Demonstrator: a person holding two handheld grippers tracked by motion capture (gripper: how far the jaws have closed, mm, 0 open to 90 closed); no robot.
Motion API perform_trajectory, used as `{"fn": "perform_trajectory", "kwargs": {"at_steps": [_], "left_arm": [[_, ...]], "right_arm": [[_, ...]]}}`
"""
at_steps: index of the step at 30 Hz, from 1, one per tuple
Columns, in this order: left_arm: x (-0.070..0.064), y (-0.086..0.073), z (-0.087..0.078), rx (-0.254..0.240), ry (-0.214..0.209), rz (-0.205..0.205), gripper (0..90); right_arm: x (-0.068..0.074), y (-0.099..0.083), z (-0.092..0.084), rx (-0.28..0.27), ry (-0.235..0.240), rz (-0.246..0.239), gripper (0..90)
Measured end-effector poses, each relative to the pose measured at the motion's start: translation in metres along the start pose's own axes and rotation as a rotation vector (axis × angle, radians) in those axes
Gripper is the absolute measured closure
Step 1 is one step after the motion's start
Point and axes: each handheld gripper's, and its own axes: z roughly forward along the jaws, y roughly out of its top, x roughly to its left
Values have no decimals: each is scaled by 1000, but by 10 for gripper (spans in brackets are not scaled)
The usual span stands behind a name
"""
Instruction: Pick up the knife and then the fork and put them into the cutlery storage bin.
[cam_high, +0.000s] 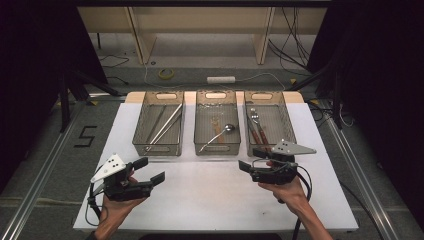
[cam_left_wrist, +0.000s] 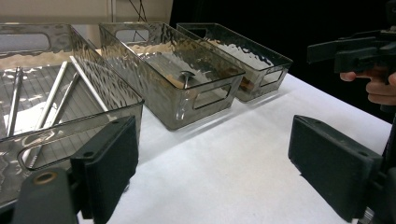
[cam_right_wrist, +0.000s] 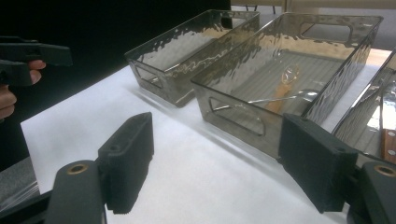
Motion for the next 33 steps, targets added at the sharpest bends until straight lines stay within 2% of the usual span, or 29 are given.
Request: {"fn": "perform_trajectory", "kwargs": {"at_steps": [18, 27, 33], "left_arm": [[-1, 0, 0, 2, -8, 1, 156], [-2, 0, 0, 4, -13, 3, 156], [-3, -1, 1, 16, -23, 12, 156]], "right_arm": [[7, -21, -16, -32, -8, -31, 276], [11, -42, -19, -19, -19, -52, 272], [9, -50, -24, -16, -33, -50, 269]]}}
